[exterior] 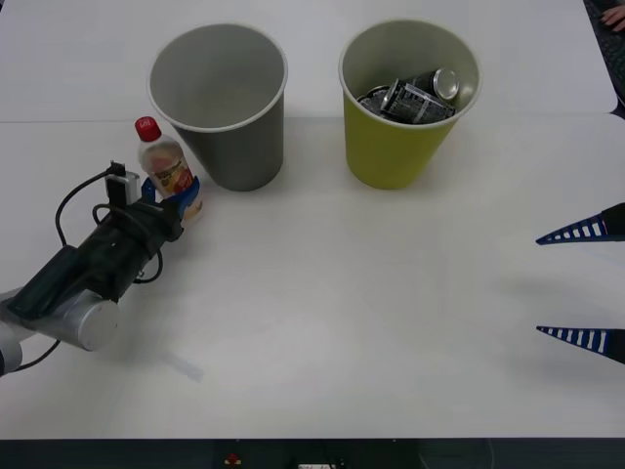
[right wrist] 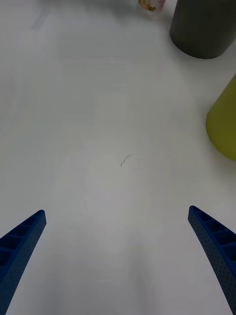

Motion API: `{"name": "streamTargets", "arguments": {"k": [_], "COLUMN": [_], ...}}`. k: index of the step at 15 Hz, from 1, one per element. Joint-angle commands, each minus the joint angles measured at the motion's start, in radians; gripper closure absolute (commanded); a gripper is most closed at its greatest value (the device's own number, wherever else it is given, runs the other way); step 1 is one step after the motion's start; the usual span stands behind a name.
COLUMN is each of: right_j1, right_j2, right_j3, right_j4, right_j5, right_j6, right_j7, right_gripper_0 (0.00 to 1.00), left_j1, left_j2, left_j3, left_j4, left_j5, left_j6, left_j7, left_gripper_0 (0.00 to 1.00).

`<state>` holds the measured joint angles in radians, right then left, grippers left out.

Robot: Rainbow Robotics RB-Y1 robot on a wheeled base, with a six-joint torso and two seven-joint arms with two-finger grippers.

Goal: Put the can into the green bin and the plastic bottle into the gray bin

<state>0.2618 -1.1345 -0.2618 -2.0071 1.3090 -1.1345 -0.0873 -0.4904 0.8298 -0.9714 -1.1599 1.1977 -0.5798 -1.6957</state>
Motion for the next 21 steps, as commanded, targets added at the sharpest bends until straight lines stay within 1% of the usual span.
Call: {"name": "streamTargets", "arguments": {"k": [1, 3, 4, 6, 8, 10, 11, 14, 16, 18, 19, 20, 21], "right_j1": [0.0, 0.0, 0.0, 0.0, 0.0, 0.0, 0.0, 0.0, 0.0, 0.0, 0.0, 0.0, 0.0], "right_j2": [0.0, 0.0, 0.0, 0.0, 0.0, 0.0, 0.0, 0.0, 0.0, 0.0, 0.0, 0.0, 0.0], "right_j3": [0.0, 0.0, 0.0, 0.0, 0.0, 0.0, 0.0, 0.0, 0.0, 0.0, 0.0, 0.0, 0.0], "right_j4": [0.0, 0.0, 0.0, 0.0, 0.0, 0.0, 0.0, 0.0, 0.0, 0.0, 0.0, 0.0, 0.0], "right_j5": [0.0, 0.0, 0.0, 0.0, 0.0, 0.0, 0.0, 0.0, 0.0, 0.0, 0.0, 0.0, 0.0], "right_j6": [0.0, 0.0, 0.0, 0.0, 0.0, 0.0, 0.0, 0.0, 0.0, 0.0, 0.0, 0.0, 0.0], "right_j7": [0.0, 0.0, 0.0, 0.0, 0.0, 0.0, 0.0, 0.0, 0.0, 0.0, 0.0, 0.0, 0.0], "right_gripper_0": [0.0, 0.0, 0.0, 0.0, 0.0, 0.0, 0.0, 0.0, 0.0, 0.0, 0.0, 0.0, 0.0], "left_j1": [0.062, 0.122, 0.165, 0.254, 0.374, 0.48, 0.516, 0.615, 0.667, 0.708, 0.714, 0.716, 0.716], "left_j2": [0.058, 0.101, 0.126, 0.181, 0.258, 0.301, 0.318, 0.357, 0.37, 0.371, 0.37, 0.368, 0.361], "left_j3": [0.042, 0.088, 0.123, 0.209, 0.336, 0.454, 0.496, 0.632, 0.724, 0.84, 0.878, 0.932, 0.979], "left_j4": [-0.066, -0.106, -0.138, -0.213, -0.334, -0.42, -0.445, -0.506, -0.531, -0.534, -0.534, -0.538, -0.549], "left_j5": [-0.029, -0.101, -0.144, -0.259, -0.406, -0.538, -0.598, -0.84, -1.044, -1.322, -1.412, -1.532, -1.644], "left_j6": [0.0, 0.0, 0.005, 0.043, 0.107, 0.155, 0.156, 0.156, 0.133, 0.055, 0.026, -0.003, -0.02], "left_j7": [0.007, 0.022, 0.053, 0.149, 0.275, 0.386, 0.452, 0.719, 0.947, 1.272, 1.386, 1.519, 1.627], "left_gripper_0": [1.0, 1.0, 1.0, 1.0, 1.0, 1.0, 1.0, 1.0, 1.0, 1.0, 1.0, 1.0, 1.0]}}
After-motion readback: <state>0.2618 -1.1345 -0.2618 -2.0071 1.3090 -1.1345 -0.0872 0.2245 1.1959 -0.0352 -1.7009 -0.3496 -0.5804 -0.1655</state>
